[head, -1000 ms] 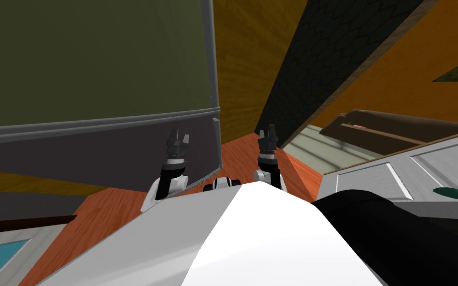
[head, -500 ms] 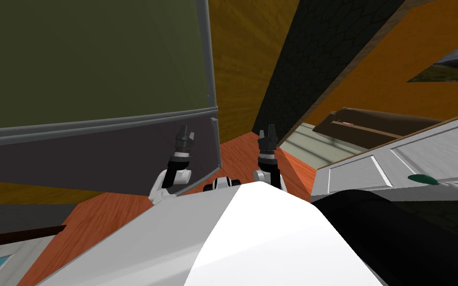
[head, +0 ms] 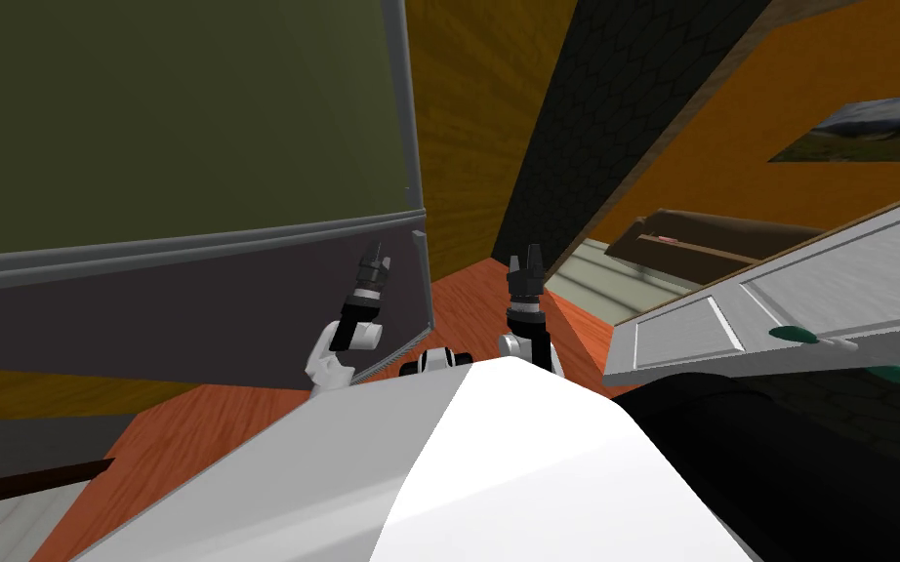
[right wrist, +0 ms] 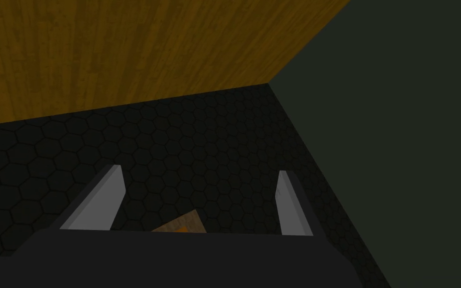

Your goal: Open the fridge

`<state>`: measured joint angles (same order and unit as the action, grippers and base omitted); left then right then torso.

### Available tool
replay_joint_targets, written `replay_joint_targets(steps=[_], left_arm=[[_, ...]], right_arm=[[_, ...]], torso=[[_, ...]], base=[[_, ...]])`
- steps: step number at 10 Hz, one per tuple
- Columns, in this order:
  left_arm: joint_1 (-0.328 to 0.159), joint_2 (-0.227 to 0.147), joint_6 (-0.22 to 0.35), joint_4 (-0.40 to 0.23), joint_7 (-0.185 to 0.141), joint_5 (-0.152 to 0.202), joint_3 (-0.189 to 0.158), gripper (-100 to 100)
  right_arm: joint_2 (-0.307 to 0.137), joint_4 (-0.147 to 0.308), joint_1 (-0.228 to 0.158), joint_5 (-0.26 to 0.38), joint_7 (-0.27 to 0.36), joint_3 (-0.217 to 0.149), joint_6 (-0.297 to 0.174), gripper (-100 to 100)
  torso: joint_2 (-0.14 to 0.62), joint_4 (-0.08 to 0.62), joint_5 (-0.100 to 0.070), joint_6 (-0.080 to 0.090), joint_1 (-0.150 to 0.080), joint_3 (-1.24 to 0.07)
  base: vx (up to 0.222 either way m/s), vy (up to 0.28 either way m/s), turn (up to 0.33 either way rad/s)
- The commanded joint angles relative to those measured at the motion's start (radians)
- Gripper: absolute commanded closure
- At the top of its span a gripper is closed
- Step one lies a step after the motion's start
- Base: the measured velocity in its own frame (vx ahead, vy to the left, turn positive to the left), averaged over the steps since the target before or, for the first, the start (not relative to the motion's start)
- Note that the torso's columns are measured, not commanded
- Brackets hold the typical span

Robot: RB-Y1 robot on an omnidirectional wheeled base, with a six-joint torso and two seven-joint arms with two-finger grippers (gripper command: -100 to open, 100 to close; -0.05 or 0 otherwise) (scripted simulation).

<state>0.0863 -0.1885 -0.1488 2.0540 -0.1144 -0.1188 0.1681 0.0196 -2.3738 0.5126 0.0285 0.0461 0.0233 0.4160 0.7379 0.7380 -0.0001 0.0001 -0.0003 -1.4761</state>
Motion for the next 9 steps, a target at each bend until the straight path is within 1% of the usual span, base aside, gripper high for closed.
replay_joint_targets(steps=[1,2,3,5,6,7,8,9], left_arm=[[-0.057,-0.007,0.068,-0.029,0.003,0.000,0.011,-100],[-0.095,-0.011,0.106,-0.048,0.006,-0.001,0.020,-100],[-0.095,-0.011,0.111,-0.048,0.006,-0.001,0.020,-100],[-0.163,-0.020,0.179,-0.089,0.012,-0.003,0.038,-100],[-0.171,-0.020,0.197,-0.089,0.012,-0.003,0.038,-100],[-0.209,-0.026,0.234,-0.112,0.016,-0.004,0.047,-100],[-0.209,-0.026,0.241,-0.112,0.016,-0.004,0.047,-100],[-0.248,-0.032,0.281,-0.136,0.019,-0.005,0.056,-100]], right_arm=[[0.000,0.000,0.000,0.000,0.000,0.000,0.000,0],[0.000,0.000,0.000,0.000,0.000,0.000,0.000,0],[0.000,0.000,0.000,0.000,0.000,0.000,0.000,0],[0.000,0.000,0.000,0.000,0.000,0.000,0.000,0],[0.000,0.000,0.000,0.000,0.000,0.000,0.000,0],[0.000,0.000,0.000,0.000,0.000,0.000,0.000,0],[0.000,0.000,0.000,0.000,0.000,0.000,0.000,0],[0.000,0.000,0.000,0.000,0.000,0.000,0.000,0]], torso=[[0.000,0.000,0.000,0.000,0.000,0.000],[0.000,0.000,0.000,-0.001,0.000,0.000],[0.000,0.000,0.000,0.000,0.000,0.000],[0.000,0.000,0.000,0.000,0.000,0.000],[0.000,0.000,0.000,0.000,0.001,0.000],[0.000,0.000,0.000,-0.001,0.001,0.000],[0.000,0.000,0.000,0.000,0.000,0.000],[0.000,0.000,0.000,0.000,0.000,0.000]], base=[[-0.025,0.025,-0.044],[-0.027,0.023,-0.062],[-0.019,0.018,-0.047],[-0.025,0.023,-0.100],[-0.028,0.023,-0.063],[-0.028,0.021,-0.081],[-0.020,0.020,-0.049],[-0.021,0.024,-0.083]])
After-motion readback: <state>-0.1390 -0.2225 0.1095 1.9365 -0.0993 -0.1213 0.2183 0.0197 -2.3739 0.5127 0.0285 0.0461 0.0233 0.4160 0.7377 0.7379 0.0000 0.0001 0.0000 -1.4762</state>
